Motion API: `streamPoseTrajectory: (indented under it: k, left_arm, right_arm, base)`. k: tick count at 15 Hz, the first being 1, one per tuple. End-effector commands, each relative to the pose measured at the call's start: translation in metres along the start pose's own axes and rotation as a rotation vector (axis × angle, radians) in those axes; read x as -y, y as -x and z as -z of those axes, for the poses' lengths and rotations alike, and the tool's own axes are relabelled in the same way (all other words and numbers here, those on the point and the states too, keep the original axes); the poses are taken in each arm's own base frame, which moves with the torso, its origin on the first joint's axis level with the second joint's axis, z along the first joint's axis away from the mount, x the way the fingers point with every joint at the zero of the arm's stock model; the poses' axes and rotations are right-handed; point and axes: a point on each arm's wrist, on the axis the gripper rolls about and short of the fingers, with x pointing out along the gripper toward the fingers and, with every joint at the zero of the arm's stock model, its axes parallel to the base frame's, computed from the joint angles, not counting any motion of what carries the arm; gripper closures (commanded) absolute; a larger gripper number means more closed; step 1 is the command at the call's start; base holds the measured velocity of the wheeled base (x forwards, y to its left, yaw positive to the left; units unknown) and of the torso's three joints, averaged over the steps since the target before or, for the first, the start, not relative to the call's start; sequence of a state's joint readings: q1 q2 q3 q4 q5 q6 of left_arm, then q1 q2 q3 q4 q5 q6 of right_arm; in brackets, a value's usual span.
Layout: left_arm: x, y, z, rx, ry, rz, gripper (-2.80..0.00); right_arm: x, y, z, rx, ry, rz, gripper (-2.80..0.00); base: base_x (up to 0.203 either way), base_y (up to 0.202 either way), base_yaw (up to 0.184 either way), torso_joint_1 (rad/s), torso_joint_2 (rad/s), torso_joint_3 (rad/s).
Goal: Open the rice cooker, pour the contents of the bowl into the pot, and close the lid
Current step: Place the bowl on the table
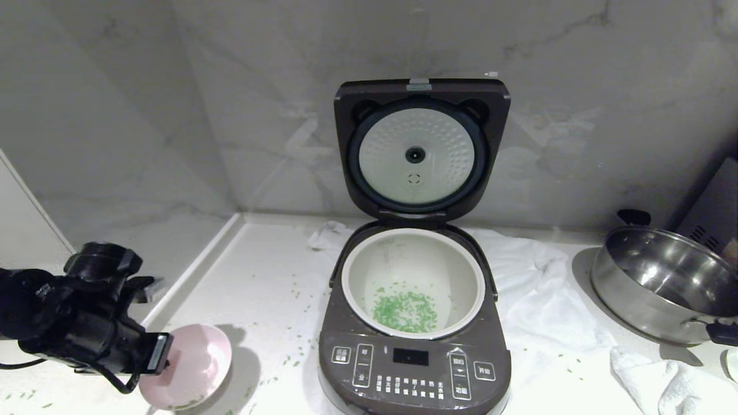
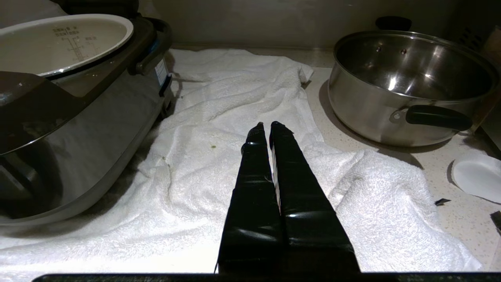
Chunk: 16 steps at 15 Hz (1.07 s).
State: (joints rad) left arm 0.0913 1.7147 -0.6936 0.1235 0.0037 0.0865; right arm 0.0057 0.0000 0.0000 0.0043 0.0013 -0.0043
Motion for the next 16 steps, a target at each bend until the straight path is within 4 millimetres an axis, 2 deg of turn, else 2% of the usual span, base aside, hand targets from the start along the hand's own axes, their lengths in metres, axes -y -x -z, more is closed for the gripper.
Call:
streamPoseTrajectory:
  k: [1, 5, 8, 11, 13, 14, 16]
  left_arm:
    - [-0.021, -0.02, 0.014, 0.008, -0.035, -0.016, 0.0]
    - [-0.045, -0.04, 0.016, -0.047, 0.006, -0.012, 0.0]
    - [-0.073, -0.06, 0.013, -0.055, 0.05, -0.025, 0.0]
    - [-0.079, -0.069, 0.013, -0.067, 0.016, -0.029, 0.0]
    - [-0.084, -0.072, 0.003, -0.049, 0.027, -0.041, 0.0]
    - [-0.086, -0.072, -0.001, -0.036, 0.049, -0.046, -2.8]
    - [-0.087, -0.068, -0.006, -0.013, 0.061, -0.054, -2.8]
  right_arm:
    - [0.0, 0.0, 0.001, 0.0, 0.0, -0.001, 0.0]
    - [0.0, 0.0, 0.001, -0.001, 0.0, -0.001, 0.0]
    - [0.0, 0.0, 0.001, 0.0, 0.0, -0.001, 0.0]
    - [0.0, 0.0, 0.001, -0.002, 0.0, -0.001, 0.0]
    - [0.0, 0.0, 0.0, 0.0, 0.0, -0.001, 0.0]
    - [0.0, 0.0, 0.001, -0.003, 0.0, -0.001, 0.0]
    - [0.0, 0.0, 0.001, -0.001, 0.0, -0.001, 0.0]
  base:
    - [0.0, 0.0, 0.0, 0.0, 0.0, 0.0]
    - [0.0, 0.0, 0.0, 0.0, 0.0, 0.0]
    - [0.0, 0.0, 0.0, 0.0, 0.0, 0.0]
    - [0.0, 0.0, 0.0, 0.0, 0.0, 0.0]
    - [0.0, 0.0, 0.0, 0.0, 0.0, 0.0]
    - [0.0, 0.0, 0.0, 0.0, 0.0, 0.0]
    - [0.0, 0.0, 0.0, 0.0, 0.0, 0.0]
